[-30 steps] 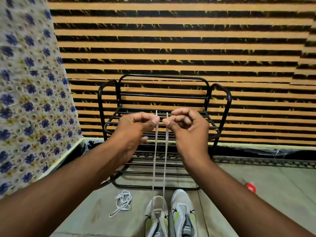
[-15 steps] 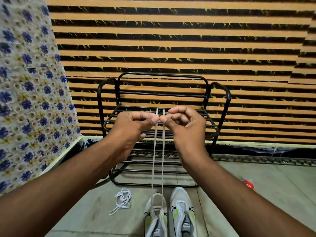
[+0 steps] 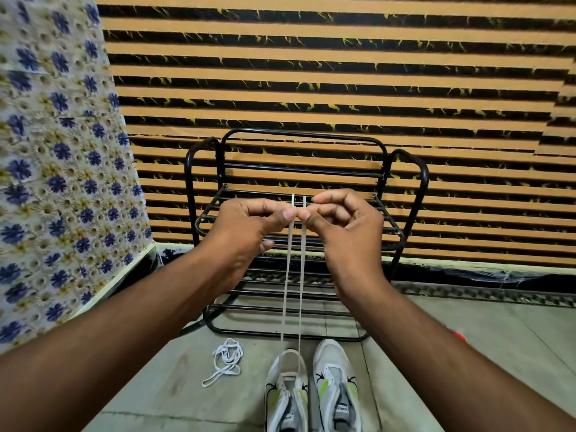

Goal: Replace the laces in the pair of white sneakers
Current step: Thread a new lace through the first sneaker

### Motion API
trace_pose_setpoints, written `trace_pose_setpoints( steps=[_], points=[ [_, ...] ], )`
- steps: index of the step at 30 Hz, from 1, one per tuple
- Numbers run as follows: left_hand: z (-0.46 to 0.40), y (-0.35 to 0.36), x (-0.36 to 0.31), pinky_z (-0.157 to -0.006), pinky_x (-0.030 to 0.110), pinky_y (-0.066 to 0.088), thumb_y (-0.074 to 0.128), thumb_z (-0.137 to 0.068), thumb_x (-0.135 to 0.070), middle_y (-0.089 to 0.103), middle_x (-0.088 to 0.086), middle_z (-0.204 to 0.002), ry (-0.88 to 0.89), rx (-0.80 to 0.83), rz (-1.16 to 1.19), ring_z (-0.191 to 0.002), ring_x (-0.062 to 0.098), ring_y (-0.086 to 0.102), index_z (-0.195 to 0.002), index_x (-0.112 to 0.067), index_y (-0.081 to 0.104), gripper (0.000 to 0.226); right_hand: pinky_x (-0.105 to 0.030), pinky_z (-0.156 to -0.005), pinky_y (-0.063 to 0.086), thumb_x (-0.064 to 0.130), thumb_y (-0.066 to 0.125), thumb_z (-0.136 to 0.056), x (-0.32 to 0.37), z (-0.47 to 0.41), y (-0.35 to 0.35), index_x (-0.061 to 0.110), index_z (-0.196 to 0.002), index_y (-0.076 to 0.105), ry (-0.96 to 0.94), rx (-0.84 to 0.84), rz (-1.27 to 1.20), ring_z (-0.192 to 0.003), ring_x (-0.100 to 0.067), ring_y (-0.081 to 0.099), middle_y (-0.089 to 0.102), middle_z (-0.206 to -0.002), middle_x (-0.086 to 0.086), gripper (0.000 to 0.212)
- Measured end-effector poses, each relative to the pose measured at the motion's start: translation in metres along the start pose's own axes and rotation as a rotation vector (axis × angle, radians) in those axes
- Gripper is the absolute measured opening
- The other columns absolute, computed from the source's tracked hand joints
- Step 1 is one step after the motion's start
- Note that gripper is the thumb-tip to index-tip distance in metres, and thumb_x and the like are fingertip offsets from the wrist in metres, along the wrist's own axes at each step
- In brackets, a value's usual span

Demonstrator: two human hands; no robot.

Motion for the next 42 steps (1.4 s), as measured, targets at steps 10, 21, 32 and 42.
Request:
trace_pose_setpoints(
  steps=[10, 21, 32, 42],
  points=[
    [-0.001, 0.002, 0.002, -0.077, 0.035, 0.046, 0.078, -0.088, -0.02, 0.08, 0.004, -0.105, 0.009, 0.005, -0.015, -0.107, 0.018, 0.071, -0.09, -0.016, 0.079, 0.005, -0.023, -0.071, 0.058, -0.004, 0.079, -0.081, 0.0, 0.001, -0.004, 0.001, -0.099, 0.067, -0.004, 0.007, -0.024, -0.079, -0.015, 0.075, 0.075, -0.079, -0.007, 0.022],
    [-0.001, 0.002, 0.002, -0.081, 0.036, 0.048, 0.077, -0.089, -0.019, 0.08, 0.003, -0.103, 0.017, -0.001, -0.024, -0.103, 0.017, 0.069, -0.084, -0.019, 0.079, 0.006, -0.024, -0.074, 0.059, 0.0, 0.079, -0.082, -0.002, 0.0, -0.005, 0.004, -0.1, 0.067, -0.012, 0.013, -0.003, -0.082, -0.015, 0.075, 0.076, -0.081, -0.006, 0.022],
    [-0.004, 0.003, 0.006, -0.08, 0.035, 0.049, 0.077, -0.087, -0.024, 0.079, 0.002, -0.101, 0.025, -0.005, -0.024, -0.094, 0.011, 0.067, -0.093, -0.016, 0.08, 0.011, -0.028, -0.075, 0.06, -0.001, 0.079, -0.082, -0.003, -0.003, -0.01, 0.004, -0.1, 0.067, -0.023, -0.005, 0.005, -0.082, -0.019, 0.075, 0.075, -0.082, -0.009, 0.022],
    [-0.001, 0.007, 0.005, -0.076, 0.033, 0.049, 0.079, -0.074, -0.033, 0.078, 0.003, -0.1, 0.042, 0.03, -0.008, -0.093, 0.013, 0.066, -0.091, -0.015, 0.08, 0.025, -0.029, -0.076, 0.061, -0.001, 0.079, -0.081, -0.003, -0.003, -0.011, 0.004, -0.098, 0.067, -0.032, -0.011, -0.008, -0.082, -0.018, 0.075, 0.076, -0.081, -0.008, 0.021]
  ],
)
Point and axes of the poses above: each hand's wrist, its own z-axis away from the middle knuckle, its own y-axis out of the palm, x = y × z, the point moved 3 cm from there along -z, towards the middle knuckle
